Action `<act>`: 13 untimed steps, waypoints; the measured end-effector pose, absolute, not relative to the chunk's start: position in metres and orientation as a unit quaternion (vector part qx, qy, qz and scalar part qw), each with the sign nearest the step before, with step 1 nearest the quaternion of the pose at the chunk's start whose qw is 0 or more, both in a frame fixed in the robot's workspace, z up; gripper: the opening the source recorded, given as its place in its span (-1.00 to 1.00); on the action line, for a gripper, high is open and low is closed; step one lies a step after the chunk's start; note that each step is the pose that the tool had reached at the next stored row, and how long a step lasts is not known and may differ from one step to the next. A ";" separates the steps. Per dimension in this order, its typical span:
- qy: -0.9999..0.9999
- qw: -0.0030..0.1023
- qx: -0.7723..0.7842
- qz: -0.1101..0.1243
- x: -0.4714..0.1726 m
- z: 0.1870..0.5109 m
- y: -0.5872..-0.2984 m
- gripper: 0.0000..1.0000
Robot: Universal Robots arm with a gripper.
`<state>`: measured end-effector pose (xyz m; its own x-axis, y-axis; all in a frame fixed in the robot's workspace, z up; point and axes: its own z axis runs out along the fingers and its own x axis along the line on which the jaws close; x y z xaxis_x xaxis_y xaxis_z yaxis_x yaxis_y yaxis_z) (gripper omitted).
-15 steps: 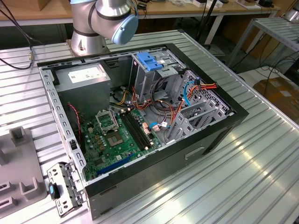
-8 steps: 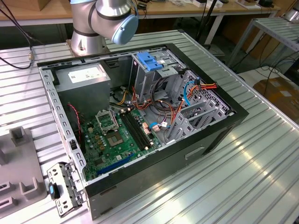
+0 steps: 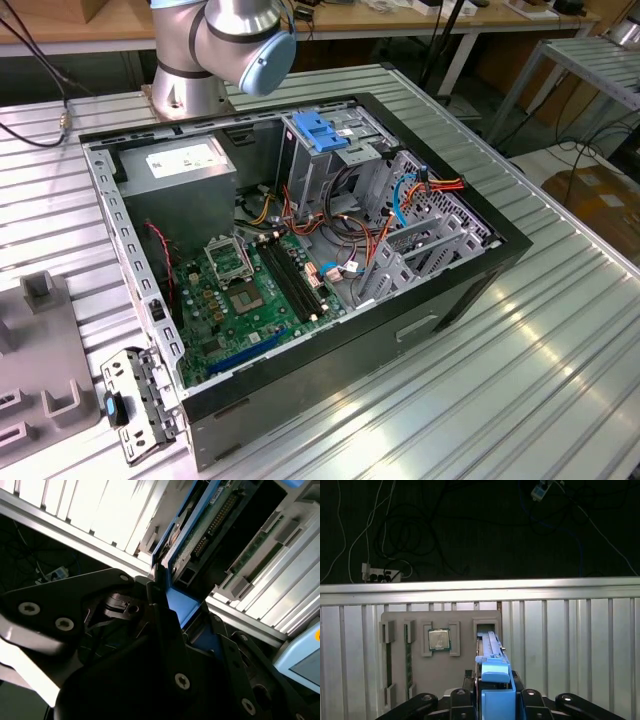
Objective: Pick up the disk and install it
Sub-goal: 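Pick up the disk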
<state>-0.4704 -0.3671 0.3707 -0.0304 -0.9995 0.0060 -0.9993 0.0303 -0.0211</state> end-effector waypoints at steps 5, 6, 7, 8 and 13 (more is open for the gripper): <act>0.718 0.005 -0.696 -0.010 -0.470 0.375 -0.367 -0.25; 0.718 0.005 -0.696 -0.010 -0.470 0.376 -0.367 -0.25; 0.718 0.005 -0.696 -0.010 -0.469 0.377 -0.367 -0.25; 0.718 0.005 -0.696 -0.010 -0.469 0.379 -0.367 -0.25; 0.718 0.005 -0.696 -0.010 -0.469 0.383 -0.367 -0.25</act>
<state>-0.4686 -0.3671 0.3833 -0.0304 -0.9995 0.0060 -0.9993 0.0302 -0.0209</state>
